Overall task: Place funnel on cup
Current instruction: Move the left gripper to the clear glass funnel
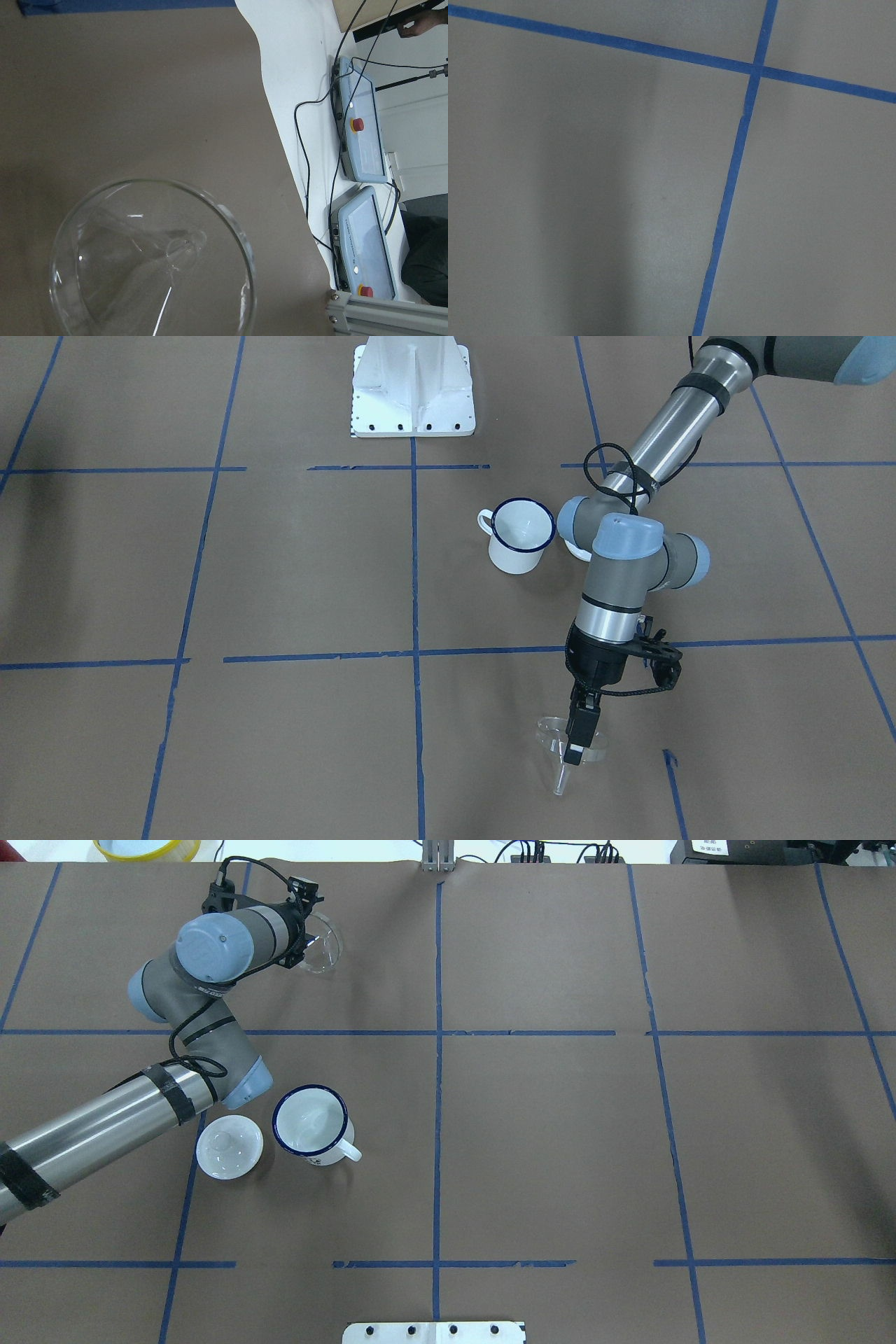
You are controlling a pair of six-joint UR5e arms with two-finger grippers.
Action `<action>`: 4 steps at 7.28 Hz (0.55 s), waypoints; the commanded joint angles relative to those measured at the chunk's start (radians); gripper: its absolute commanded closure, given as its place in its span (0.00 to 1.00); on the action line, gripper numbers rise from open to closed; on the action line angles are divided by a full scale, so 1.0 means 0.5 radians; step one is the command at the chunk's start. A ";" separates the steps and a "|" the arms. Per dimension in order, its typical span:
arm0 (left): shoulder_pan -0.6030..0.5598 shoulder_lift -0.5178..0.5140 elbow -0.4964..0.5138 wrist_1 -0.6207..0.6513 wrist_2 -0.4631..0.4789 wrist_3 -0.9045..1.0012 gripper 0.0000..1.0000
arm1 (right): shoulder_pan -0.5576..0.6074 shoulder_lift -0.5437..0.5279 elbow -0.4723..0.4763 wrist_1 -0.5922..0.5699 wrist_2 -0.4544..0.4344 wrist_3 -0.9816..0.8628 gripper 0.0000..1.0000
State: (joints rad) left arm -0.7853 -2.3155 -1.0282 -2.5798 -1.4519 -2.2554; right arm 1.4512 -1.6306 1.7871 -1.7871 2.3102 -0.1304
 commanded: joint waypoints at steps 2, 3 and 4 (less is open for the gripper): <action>-0.046 -0.005 0.035 -0.004 -0.002 0.001 0.59 | 0.000 0.000 0.000 0.000 0.000 0.000 0.00; -0.046 -0.008 0.035 -0.004 -0.005 0.001 0.82 | 0.000 0.000 0.000 0.000 0.000 0.000 0.00; -0.043 -0.014 0.035 -0.010 -0.011 0.025 1.00 | 0.000 0.000 0.000 0.000 0.000 0.000 0.00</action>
State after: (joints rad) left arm -0.8073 -2.3194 -1.0114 -2.5824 -1.4544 -2.2522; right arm 1.4512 -1.6306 1.7871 -1.7871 2.3102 -0.1304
